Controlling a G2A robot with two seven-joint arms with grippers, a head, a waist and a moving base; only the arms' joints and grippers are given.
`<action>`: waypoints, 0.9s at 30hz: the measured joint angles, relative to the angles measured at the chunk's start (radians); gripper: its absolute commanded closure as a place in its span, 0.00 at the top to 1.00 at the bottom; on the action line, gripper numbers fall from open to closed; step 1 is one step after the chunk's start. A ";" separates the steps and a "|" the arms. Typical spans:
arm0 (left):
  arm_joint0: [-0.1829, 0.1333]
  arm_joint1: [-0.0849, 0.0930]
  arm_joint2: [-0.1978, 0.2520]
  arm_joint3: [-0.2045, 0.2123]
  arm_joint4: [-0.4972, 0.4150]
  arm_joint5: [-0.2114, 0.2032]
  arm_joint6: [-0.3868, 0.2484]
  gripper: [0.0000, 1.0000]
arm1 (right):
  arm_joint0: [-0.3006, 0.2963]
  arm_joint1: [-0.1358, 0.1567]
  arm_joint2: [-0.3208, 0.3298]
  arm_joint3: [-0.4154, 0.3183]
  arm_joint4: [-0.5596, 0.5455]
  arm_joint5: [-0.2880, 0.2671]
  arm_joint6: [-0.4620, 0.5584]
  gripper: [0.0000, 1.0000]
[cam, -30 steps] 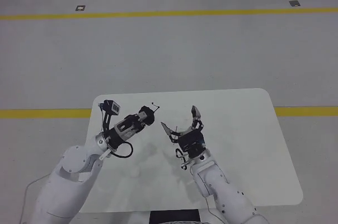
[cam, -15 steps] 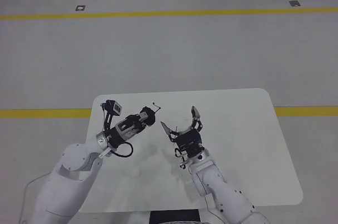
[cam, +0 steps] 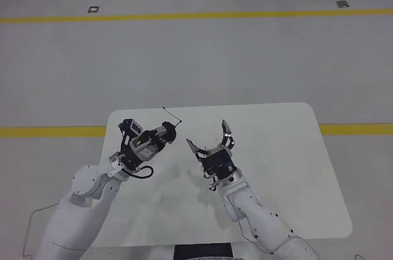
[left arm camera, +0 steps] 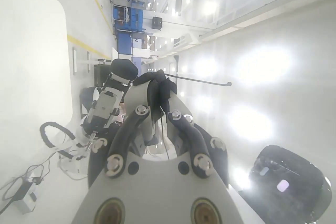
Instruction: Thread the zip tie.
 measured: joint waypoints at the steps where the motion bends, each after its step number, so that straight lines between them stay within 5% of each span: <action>1: 0.000 0.000 -0.001 0.000 0.004 0.008 0.003 0.00 | 0.005 0.000 -0.003 0.005 0.000 0.002 -0.001 1.00; 18: -0.001 0.001 -0.001 -0.005 0.005 0.043 0.005 0.00 | 0.017 -0.013 0.001 0.032 0.041 -0.001 -0.063 1.00; 25: 0.010 -0.003 -0.001 0.001 -0.088 0.061 0.004 0.00 | 0.017 -0.021 0.013 0.034 0.075 -0.042 -0.075 1.00; 27: 0.014 -0.003 -0.004 0.000 -0.105 0.065 0.001 0.00 | 0.020 -0.023 0.012 0.039 0.075 -0.053 -0.081 0.79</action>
